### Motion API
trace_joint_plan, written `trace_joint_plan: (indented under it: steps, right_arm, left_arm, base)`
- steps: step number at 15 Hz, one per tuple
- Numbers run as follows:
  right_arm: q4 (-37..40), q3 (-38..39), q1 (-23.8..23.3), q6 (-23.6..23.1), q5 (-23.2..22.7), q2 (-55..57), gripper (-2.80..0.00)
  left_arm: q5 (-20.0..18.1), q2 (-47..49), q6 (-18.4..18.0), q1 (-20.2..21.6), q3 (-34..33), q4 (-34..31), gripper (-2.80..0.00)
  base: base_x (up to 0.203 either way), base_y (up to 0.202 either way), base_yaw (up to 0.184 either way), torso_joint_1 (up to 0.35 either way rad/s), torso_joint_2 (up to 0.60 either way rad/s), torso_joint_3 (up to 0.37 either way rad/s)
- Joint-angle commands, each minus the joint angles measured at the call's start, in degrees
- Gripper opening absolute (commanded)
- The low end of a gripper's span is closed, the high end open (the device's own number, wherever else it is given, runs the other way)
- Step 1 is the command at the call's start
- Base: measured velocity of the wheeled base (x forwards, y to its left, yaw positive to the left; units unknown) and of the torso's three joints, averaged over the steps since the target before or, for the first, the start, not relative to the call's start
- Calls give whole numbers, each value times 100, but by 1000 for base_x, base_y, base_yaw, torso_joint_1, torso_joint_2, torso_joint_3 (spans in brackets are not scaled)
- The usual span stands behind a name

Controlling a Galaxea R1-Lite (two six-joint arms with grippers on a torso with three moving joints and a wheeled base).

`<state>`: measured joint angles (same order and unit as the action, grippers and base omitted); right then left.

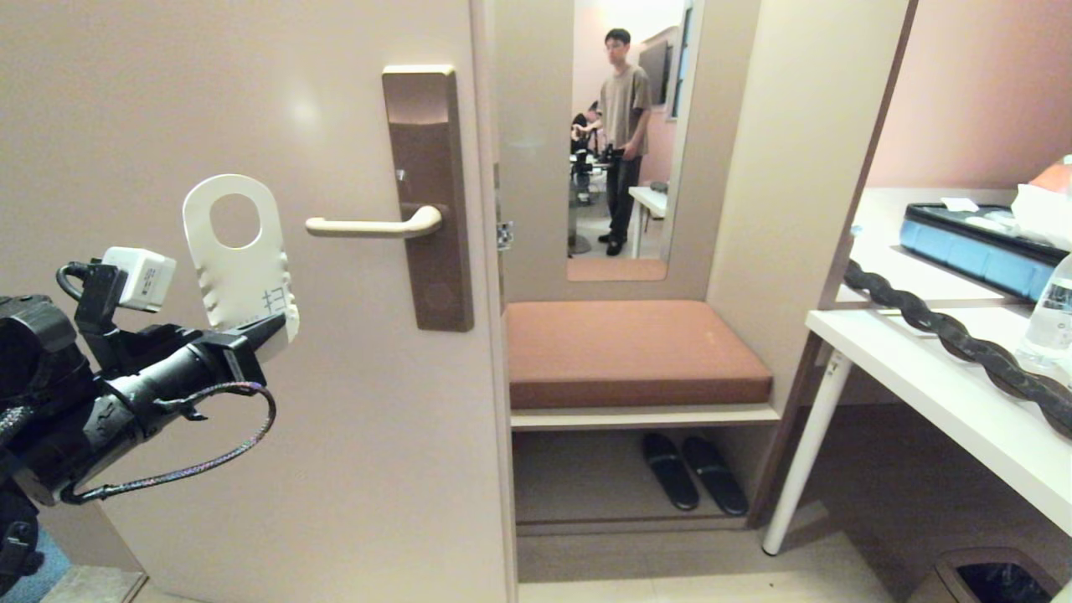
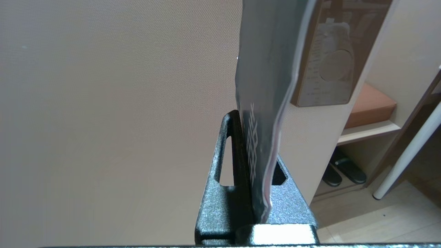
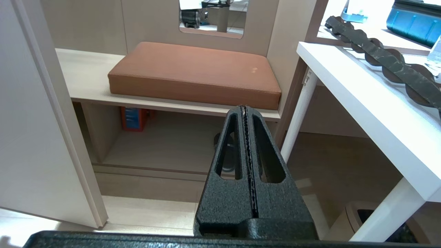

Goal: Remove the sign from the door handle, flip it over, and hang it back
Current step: Hang the sign back with the other side facing out

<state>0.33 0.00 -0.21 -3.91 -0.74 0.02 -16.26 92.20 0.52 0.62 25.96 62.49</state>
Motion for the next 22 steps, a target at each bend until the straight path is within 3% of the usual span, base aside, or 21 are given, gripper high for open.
trace_joint_plan:
  steps: [1,14,18,22]
  right_arm:
    - [2,0,3,-5,-5,-2,-280]
    - [2,0,3,-5,-5,-2,-280]
    - [2,0,3,-5,-5,-2,-280]
    - [2,0,3,-5,-5,-2,-280]
  left_arm:
    - [-8,253,-20,-1,142,35,-280]
    - [25,995,-70,-1,840,62,-280]
    - [22,1414,-79,-1,884,741,-280]
    - [27,1450,-70,-62,884,782,-280]
  base:
    - [0,0,0,0,0,0]
    - [0,0,0,0,0,0]
    - [0,0,0,0,0,0]
    - [0,0,0,0,0,0]
